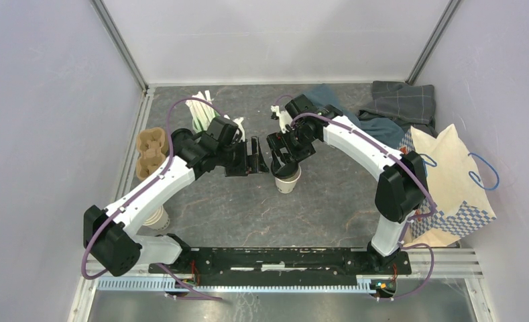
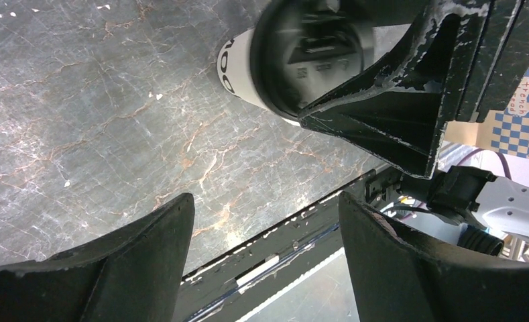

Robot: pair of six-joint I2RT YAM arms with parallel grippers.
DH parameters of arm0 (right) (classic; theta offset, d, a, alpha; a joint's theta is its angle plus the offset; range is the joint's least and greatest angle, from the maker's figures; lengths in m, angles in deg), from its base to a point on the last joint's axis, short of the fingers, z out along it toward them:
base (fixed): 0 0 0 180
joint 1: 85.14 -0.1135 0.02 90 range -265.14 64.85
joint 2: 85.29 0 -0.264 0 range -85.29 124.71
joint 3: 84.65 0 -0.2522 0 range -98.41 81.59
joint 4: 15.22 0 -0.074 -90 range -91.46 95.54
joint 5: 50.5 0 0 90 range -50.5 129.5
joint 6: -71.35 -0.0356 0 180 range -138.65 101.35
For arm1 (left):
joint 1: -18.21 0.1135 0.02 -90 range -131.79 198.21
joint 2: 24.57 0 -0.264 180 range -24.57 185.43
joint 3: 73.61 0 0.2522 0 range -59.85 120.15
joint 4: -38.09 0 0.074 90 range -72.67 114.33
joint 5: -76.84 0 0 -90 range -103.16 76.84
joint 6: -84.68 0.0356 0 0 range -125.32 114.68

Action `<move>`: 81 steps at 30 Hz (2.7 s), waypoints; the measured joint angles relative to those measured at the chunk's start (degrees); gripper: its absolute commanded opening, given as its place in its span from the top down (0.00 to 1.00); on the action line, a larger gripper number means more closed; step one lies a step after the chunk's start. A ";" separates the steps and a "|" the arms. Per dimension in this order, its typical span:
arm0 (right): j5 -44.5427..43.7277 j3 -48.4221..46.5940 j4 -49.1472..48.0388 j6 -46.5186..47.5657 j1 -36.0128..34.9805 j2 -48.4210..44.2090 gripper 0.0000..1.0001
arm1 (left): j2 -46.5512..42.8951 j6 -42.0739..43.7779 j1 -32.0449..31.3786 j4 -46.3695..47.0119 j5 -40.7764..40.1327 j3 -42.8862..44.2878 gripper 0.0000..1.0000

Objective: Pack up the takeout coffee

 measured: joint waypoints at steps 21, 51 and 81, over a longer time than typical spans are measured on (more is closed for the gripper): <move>-1.73 -0.70 -0.22 -0.85 0.09 -3.76 0.05 | 2.80 0.04 1.86 1.18 -0.17 0.11 0.21; -3.26 21.16 -4.79 0.09 13.75 -33.57 0.05 | 40.70 12.37 -2.01 -1.60 -22.73 21.53 0.67; 0.28 22.45 -6.51 2.27 13.77 -36.15 0.02 | 33.90 9.92 -0.79 -8.48 -10.29 36.46 0.98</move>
